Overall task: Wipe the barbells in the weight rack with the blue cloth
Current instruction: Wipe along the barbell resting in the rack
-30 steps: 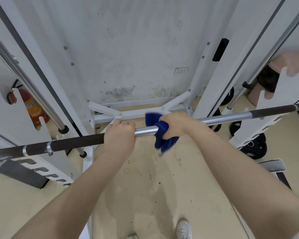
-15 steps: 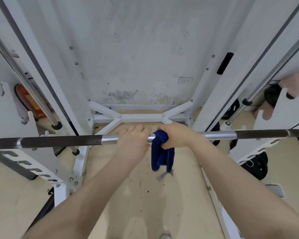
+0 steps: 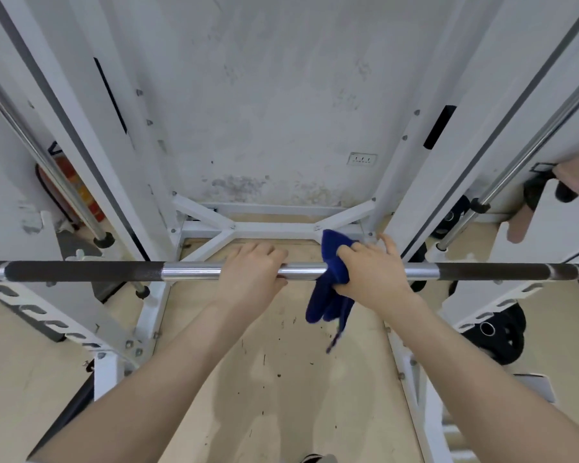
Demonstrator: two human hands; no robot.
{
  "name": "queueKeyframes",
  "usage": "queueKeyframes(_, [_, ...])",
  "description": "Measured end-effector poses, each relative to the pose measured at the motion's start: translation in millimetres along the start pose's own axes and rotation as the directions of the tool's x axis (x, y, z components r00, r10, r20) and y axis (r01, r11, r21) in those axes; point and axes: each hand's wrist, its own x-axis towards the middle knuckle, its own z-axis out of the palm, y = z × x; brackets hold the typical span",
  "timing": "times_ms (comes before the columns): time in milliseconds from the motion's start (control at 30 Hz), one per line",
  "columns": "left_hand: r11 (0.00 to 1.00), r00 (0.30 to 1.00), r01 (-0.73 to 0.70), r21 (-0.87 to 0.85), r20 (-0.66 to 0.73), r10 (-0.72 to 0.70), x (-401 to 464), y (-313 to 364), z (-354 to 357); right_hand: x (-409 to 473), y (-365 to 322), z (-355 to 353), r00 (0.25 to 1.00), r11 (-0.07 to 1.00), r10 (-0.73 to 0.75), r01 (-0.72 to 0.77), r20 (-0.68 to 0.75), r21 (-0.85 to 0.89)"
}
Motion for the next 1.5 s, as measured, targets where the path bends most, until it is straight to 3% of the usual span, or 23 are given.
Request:
queueKeyframes(100, [0.999,0.999,-0.039,0.015,0.027,0.038,5,8,5,-2,-14,-1,1.000,0.999,-0.008,0.006,0.027,0.039])
queueKeyframes(200, [0.999,0.997,-0.043,0.030,0.063,0.041,7,13,7,-13,-27,5,0.995,0.965,-0.047,0.067,-0.082,0.255])
queueKeyframes(267, [0.999,0.997,-0.047,0.015,0.068,0.046,10,20,9,-15,-27,3,0.997,0.946,-0.038,0.060,-0.073,0.318])
queueKeyframes(433, [0.996,0.996,-0.025,0.087,0.082,0.018,19,34,12,15,-18,-10,0.983,0.914,-0.075,0.000,0.170,0.406])
queueKeyframes(567, [0.993,0.993,0.042,0.106,0.102,-0.053,20,39,2,44,-1,-8,0.942,0.806,0.033,-0.222,0.333,0.548])
queueKeyframes(633, [0.990,0.992,0.052,0.131,0.104,-0.066,19,44,-1,42,0,-8,0.961,0.863,0.021,-0.157,0.276,0.481])
queueKeyframes(733, [0.992,0.990,0.096,0.084,0.092,-0.104,17,45,2,9,-4,9,0.995,0.940,-0.053,0.079,-0.087,0.333])
queueKeyframes(800, [0.991,0.988,0.124,0.056,0.085,-0.129,16,45,5,-18,0,28,0.940,0.984,-0.093,0.138,-0.329,0.116])
queueKeyframes(867, [0.989,0.987,0.134,0.068,0.080,-0.139,16,45,8,-31,8,45,0.879,0.987,-0.142,0.160,-0.456,0.001])
queueKeyframes(933, [0.984,0.986,0.149,0.097,0.062,-0.156,14,47,9,-33,11,54,0.879,0.982,-0.175,0.188,-0.445,-0.015])
queueKeyframes(1033, [0.972,0.981,0.189,0.140,0.025,-0.194,12,54,11,-26,-1,32,0.941,0.990,-0.094,0.121,-0.326,0.065])
queueKeyframes(1100, [0.963,0.975,0.216,0.158,0.007,-0.220,11,61,13,-9,-8,7,0.990,0.972,-0.038,0.069,-0.136,0.226])
queueKeyframes(1167, [0.961,0.972,0.233,0.147,-0.008,-0.235,12,65,13,9,-11,-4,0.999,0.969,-0.036,0.036,-0.004,0.246])
queueKeyframes(1267, [0.967,0.978,0.207,0.150,0.010,-0.211,12,63,12,9,-14,10,0.987,0.989,-0.003,0.027,-0.161,0.145])
queueKeyframes(1333, [0.970,0.977,0.211,0.124,0.011,-0.214,11,61,12,-11,-13,30,0.959,0.989,0.076,-0.037,-0.273,0.144])
queueKeyframes(1400, [0.973,0.977,0.208,0.104,0.018,-0.211,11,61,12,-27,-7,51,0.908,0.994,0.055,-0.010,-0.414,0.111])
queueKeyframes(1500, [0.976,0.980,0.194,0.098,0.018,-0.197,10,61,12,-25,5,45,0.921,0.988,0.003,0.057,-0.389,0.142])
